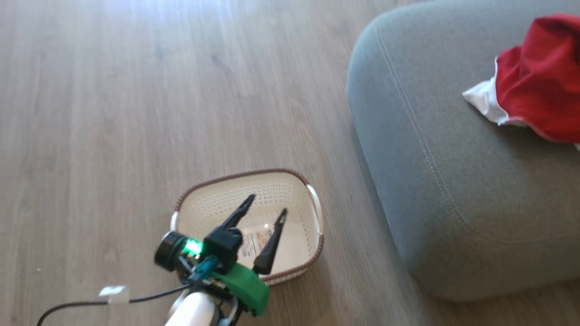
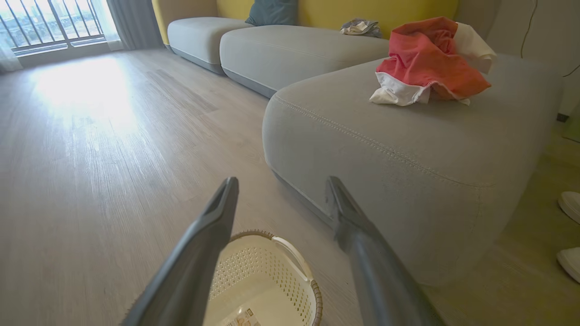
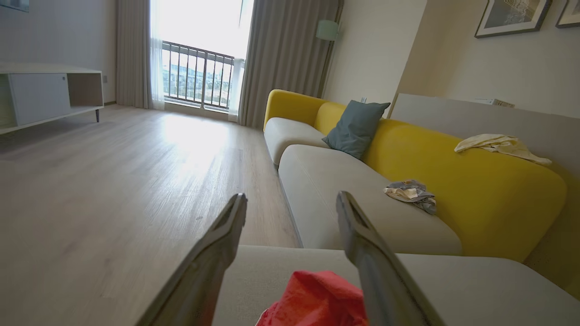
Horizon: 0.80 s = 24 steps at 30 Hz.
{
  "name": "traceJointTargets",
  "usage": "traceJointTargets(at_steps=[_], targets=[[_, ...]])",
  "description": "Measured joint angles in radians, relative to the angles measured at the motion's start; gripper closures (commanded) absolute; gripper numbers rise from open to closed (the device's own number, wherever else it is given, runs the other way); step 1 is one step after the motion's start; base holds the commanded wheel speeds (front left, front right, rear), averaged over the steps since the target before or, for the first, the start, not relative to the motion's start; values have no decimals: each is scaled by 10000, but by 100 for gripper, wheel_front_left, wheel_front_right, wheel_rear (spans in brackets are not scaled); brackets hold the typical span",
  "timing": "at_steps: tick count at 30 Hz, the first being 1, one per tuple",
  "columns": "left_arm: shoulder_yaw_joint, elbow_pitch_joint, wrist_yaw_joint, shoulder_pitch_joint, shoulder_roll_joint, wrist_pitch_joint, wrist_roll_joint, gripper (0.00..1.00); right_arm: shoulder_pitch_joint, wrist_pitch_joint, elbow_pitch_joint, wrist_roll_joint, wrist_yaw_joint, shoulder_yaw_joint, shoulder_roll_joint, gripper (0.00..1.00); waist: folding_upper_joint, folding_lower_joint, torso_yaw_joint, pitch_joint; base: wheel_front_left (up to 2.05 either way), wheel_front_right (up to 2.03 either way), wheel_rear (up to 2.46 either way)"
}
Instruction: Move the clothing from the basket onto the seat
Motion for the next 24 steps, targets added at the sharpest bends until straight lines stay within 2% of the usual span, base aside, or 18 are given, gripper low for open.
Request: traceJointTargets(at_steps=[5,7,13,24], targets=[[832,-113,385,507,-21,2,-314,0,1113,-2,-1237,-184,0,-706,196,0,0,0,337,-409,0,0,0],[1231,-173,516,632,-25,2,-314,0,1623,-4,-1883,-765,0,-903,366,0,0,0,507,-498,0,0,0],[2397,-723,1225,861,-38,0,-244,0,3478,-4,-3542,-1513,0,-1751,1703,0,0,0,947,-666,0,0,0],[2780,-1248,1858,1197,-61,0,-334,0,5895,-29,-5216,-2284,0,-3043,3668,0,0,0,1430,-840,0,0,0]])
